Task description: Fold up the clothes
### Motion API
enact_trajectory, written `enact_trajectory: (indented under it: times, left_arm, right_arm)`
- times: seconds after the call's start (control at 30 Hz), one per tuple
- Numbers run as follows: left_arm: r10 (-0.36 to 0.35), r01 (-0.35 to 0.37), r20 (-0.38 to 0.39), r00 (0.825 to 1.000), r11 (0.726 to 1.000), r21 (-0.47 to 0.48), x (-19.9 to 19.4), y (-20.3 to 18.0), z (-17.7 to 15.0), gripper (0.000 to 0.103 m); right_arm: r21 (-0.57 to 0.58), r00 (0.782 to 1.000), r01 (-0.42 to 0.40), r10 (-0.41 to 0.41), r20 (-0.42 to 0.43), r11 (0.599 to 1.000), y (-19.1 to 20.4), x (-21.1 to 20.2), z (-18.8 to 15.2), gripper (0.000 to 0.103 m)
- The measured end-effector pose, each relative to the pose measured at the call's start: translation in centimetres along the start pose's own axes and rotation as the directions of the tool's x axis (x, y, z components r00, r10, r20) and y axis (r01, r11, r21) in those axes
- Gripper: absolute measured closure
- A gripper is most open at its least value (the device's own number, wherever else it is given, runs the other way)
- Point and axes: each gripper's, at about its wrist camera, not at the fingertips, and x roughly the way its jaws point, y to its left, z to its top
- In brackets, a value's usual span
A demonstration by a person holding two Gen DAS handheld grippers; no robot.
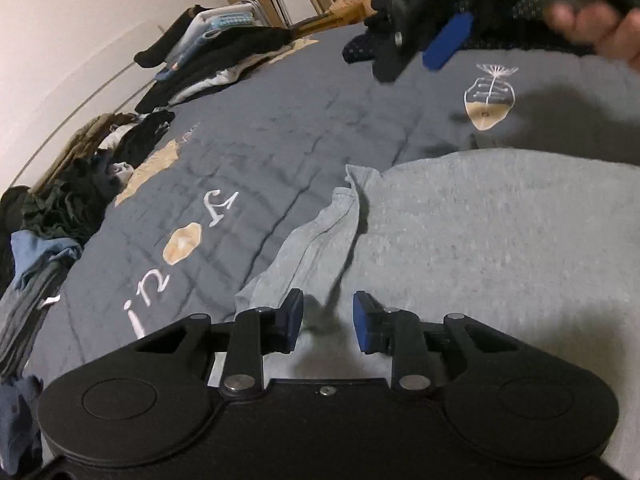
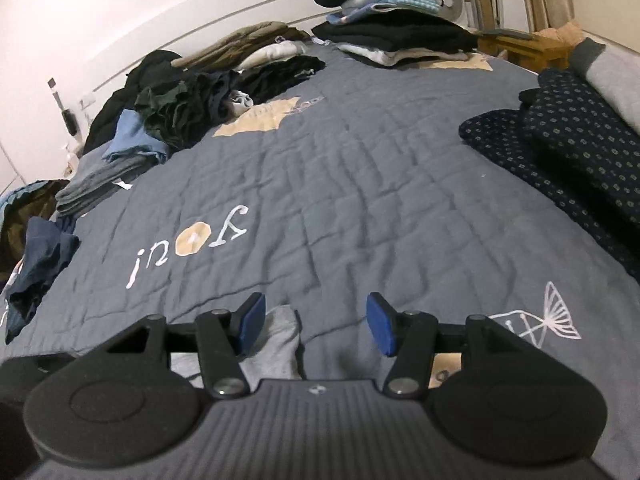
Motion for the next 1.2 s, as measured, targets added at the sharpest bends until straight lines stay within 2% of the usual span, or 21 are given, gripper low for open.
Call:
enact_trajectory:
  times: [0.07, 0.1, 0.2, 0.33, 0.5, 0.57, 0.6, 0.67, 0.7, 0.73, 0.77, 0.83, 0.9, 0.93, 1.0, 1.03, 1.13, 1.2]
  left_arm:
    - [0.054, -0.054, 0.001, 0.999, 0.997, 0.054, 0.7, -0.4, 0.1, 0.074]
    - [0.048, -0.048, -0.003, 0.999, 0.998, 0.042, 1.0, -0.1, 0.2, 0.074]
    - [0.035, -0.035, -0.007, 0.999, 0.999, -0.013, 1.5, 1.2, 0.8, 0.098]
    - [0.074, -0.072, 0.015, 0.997, 0.99, -0.125, 1.9, 3.9, 2.1, 0.101]
    - [0.136, -0.143, -0.058, 0.989, 0.978, -0.149, 3.7, 5.1, 3.0, 0.099]
    - [0.154, -0.162, -0.052, 0.987, 0.959, -0.233, 2.0, 6.4, 2.5, 0.097]
    - [0.157, -0.164, -0.046, 0.986, 0.945, -0.284, 0.8, 7.2, 2.2, 0.092]
    - [0.178, -0.174, -0.027, 0.984, 0.906, -0.385, -2.4, 9.2, 1.0, 0.073]
    - [0.2, -0.189, -0.019, 0.98, 0.883, -0.43, -4.5, 10.1, 0.0, 0.058]
    - [0.223, -0.202, -0.013, 0.975, 0.857, -0.474, -6.6, 10.9, -1.1, 0.055]
    - [0.246, -0.215, -0.008, 0.969, 0.828, -0.517, -8.7, 11.8, -2.1, 0.055]
    - [0.303, -0.274, -0.052, 0.952, 0.761, -0.588, -12.2, 12.7, -4.8, 0.055]
    - [0.354, -0.332, -0.102, 0.93, 0.683, -0.651, -15.7, 13.6, -7.5, 0.055]
    - [0.366, -0.343, -0.122, 0.923, 0.633, -0.694, -16.8, 14.1, -9.1, 0.055]
    - [0.342, -0.341, -0.165, 0.925, 0.554, -0.76, -18.3, 14.9, -12.1, 0.055]
    - [0.332, -0.338, -0.177, 0.926, 0.528, -0.779, -18.6, 15.2, -13.4, 0.055]
    - [0.313, -0.345, -0.208, 0.927, 0.491, -0.8, -18.6, 15.7, -16.8, 0.055]
    - [0.291, -0.358, -0.237, 0.927, 0.492, -0.794, -18.0, 16.7, -18.0, 0.055]
  right_arm:
    - [-0.004, 1.0, -0.01, 0.01, 0.013, 1.0, -0.2, -0.2, 0.1, 0.047]
    - [-0.006, 1.0, -0.014, 0.014, 0.013, 1.0, -0.2, -0.2, 0.1, 0.046]
    - [0.002, 1.0, -0.022, 0.022, 0.004, 1.0, -0.7, 0.0, 0.1, 0.046]
    - [-0.001, 1.0, -0.024, 0.024, -0.004, 1.0, -0.8, 0.5, 0.0, 0.046]
    - [-0.078, 0.999, -0.043, 0.042, -0.025, 0.996, -0.4, 2.6, -1.0, 0.045]
    - [-0.102, 0.998, -0.044, 0.039, -0.055, 0.994, -0.4, 3.7, -1.4, 0.045]
    - [-0.102, 0.996, -0.052, 0.045, -0.071, 0.993, -0.5, 4.2, -1.5, 0.045]
    - [-0.097, 0.993, -0.076, 0.066, -0.1, 0.992, -0.5, 5.1, -1.7, 0.045]
    - [-0.094, 0.99, -0.087, 0.076, -0.115, 0.992, -0.5, 5.6, -1.8, 0.045]
    - [-0.1, 0.99, -0.089, 0.077, -0.121, 0.991, -0.4, 6.0, -1.8, 0.045]
    - [-0.108, 0.99, -0.088, 0.074, -0.124, 0.99, -0.2, 6.2, -1.8, 0.044]
    - [-0.126, 0.989, -0.085, 0.068, -0.13, 0.988, 0.2, 6.8, -1.8, 0.044]
    - [-0.143, 0.989, -0.082, 0.062, -0.135, 0.986, 0.6, 7.4, -1.7, 0.043]
    - [-0.143, 0.989, -0.077, 0.057, -0.136, 0.987, 0.7, 7.6, -1.7, 0.043]
    - [-0.152, 0.989, -0.072, 0.05, -0.141, 0.986, 1.0, 7.7, -1.5, 0.042]
    - [-0.164, 0.989, -0.069, 0.046, -0.141, 0.984, 1.2, 7.7, -1.5, 0.042]
    - [-0.192, 0.989, -0.058, 0.03, -0.146, 0.98, 1.4, 8.0, -1.8, 0.041]
    - [-0.209, 0.988, -0.05, 0.019, -0.151, 0.977, 1.6, 8.2, -2.0, 0.04]
